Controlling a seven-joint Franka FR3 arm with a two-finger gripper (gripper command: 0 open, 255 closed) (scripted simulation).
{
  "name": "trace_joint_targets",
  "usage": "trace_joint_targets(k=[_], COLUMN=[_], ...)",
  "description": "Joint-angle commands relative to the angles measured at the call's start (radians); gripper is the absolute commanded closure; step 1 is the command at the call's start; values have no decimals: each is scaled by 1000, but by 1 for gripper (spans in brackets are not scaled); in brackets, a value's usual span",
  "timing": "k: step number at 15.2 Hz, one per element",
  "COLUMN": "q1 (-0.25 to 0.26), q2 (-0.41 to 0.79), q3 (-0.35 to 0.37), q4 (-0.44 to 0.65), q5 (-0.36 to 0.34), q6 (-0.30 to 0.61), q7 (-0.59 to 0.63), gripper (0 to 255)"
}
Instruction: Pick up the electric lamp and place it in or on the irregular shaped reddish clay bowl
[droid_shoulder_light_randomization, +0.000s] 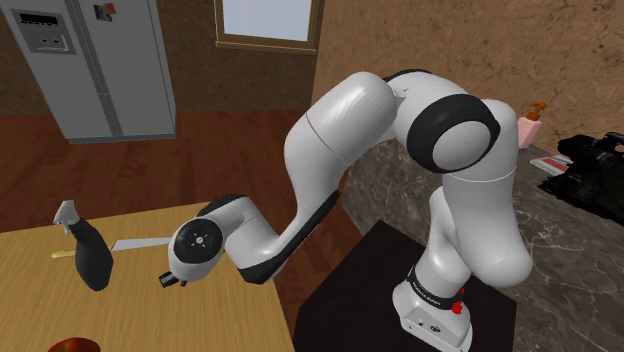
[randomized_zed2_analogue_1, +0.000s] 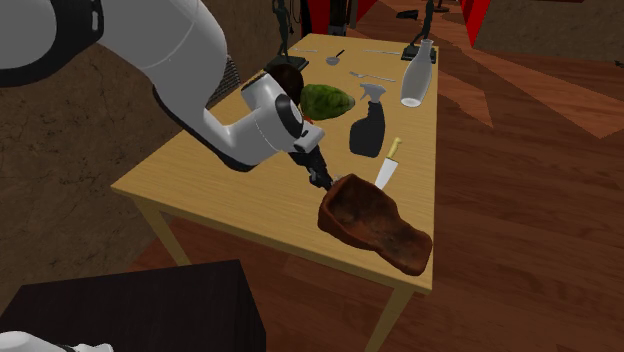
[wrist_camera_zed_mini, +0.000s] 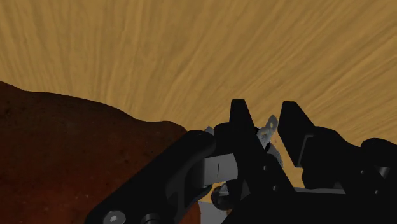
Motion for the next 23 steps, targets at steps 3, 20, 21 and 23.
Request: trace_joint_targets(k=[3,20,21,23], q1=[-12,-44,-45,-47], q2=[-45,-210,-219,-235], q3=[17,75,77,82], q4=[-11,-17,-15,-11], q5=[38,193,201,218], q6=[-27,-154,-162,-179], q7=[-46,-226,-236,-256], gripper=[255,255,255,255])
